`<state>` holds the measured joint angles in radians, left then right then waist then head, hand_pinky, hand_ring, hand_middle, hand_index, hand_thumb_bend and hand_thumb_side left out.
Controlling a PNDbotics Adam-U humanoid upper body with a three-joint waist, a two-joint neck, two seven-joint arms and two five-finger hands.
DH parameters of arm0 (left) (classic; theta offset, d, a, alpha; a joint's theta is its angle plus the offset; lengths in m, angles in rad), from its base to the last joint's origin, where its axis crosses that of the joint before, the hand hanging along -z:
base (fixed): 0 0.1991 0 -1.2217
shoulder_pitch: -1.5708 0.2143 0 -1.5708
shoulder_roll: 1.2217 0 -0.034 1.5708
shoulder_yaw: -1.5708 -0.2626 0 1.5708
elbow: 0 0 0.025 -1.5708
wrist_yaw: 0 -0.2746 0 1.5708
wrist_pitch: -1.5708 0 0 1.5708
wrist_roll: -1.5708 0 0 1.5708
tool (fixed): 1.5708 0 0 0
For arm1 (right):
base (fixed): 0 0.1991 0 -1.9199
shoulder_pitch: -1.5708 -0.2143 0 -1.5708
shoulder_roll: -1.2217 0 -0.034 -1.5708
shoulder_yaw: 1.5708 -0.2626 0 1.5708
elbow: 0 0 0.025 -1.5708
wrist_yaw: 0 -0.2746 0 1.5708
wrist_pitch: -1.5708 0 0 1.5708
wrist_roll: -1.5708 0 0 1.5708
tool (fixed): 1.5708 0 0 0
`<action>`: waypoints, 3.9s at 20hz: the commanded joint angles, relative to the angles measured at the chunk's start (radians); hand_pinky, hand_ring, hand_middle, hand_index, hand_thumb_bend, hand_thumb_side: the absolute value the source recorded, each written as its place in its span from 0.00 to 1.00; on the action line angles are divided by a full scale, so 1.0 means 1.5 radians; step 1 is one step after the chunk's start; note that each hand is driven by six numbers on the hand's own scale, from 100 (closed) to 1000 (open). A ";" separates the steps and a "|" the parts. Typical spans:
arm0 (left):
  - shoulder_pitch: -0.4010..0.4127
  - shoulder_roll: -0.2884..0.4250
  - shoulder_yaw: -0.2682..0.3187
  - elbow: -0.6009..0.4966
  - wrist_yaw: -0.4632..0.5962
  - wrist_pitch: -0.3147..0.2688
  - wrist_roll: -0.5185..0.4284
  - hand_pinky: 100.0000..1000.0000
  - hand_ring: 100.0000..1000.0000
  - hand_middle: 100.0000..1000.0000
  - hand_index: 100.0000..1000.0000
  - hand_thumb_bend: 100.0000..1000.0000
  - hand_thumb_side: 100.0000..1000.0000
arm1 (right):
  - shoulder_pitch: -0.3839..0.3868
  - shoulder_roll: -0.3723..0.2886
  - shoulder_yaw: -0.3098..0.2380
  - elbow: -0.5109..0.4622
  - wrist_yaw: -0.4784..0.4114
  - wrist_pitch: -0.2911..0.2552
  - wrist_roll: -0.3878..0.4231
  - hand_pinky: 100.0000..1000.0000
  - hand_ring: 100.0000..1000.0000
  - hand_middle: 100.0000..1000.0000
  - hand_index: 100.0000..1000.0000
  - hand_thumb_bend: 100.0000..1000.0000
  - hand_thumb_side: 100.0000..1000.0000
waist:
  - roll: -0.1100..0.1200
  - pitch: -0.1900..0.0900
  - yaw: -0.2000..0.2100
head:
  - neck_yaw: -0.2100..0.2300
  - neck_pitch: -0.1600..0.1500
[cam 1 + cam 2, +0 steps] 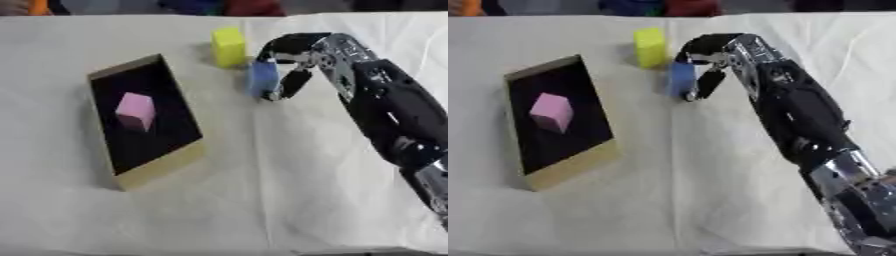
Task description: Pick up objects on the table and place them in the box.
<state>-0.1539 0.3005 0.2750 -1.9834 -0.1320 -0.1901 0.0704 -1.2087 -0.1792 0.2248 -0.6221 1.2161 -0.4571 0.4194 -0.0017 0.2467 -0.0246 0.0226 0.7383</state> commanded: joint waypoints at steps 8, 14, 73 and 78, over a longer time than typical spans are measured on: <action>-0.007 0.012 0.002 -0.011 0.002 0.000 -0.005 0.59 0.62 0.73 0.80 0.00 0.69 | -0.015 -0.010 0.001 -0.038 -0.038 0.013 -0.032 0.83 0.94 0.59 0.74 0.13 0.41 | 0.003 -0.012 -0.002 | -0.002 -0.003; -0.007 0.013 0.002 -0.011 0.004 0.000 -0.005 0.58 0.62 0.73 0.80 0.00 0.69 | -0.019 -0.017 0.001 -0.065 -0.052 0.022 -0.031 0.82 0.93 0.55 0.71 0.07 0.40 | 0.003 -0.014 -0.004 | -0.002 -0.004; -0.010 0.013 -0.001 -0.011 0.007 0.004 -0.016 0.58 0.62 0.74 0.80 0.00 0.68 | -0.056 0.129 0.160 -0.183 -0.290 -0.047 0.239 0.77 0.88 0.56 0.70 0.00 0.47 | -0.006 -0.019 0.015 | -0.005 0.000; -0.010 0.013 0.000 -0.011 0.007 0.004 -0.016 0.58 0.62 0.74 0.80 0.00 0.68 | -0.056 0.135 0.165 -0.176 -0.280 -0.064 0.247 0.78 0.89 0.58 0.69 0.02 0.46 | -0.006 -0.020 0.016 | -0.006 0.000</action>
<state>-0.1587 0.3008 0.2743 -1.9834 -0.1224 -0.1828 0.0485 -1.2745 0.0223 0.4739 -0.8802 0.7902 -0.4576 0.7017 -0.0150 0.2337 -0.0023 0.0153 0.7384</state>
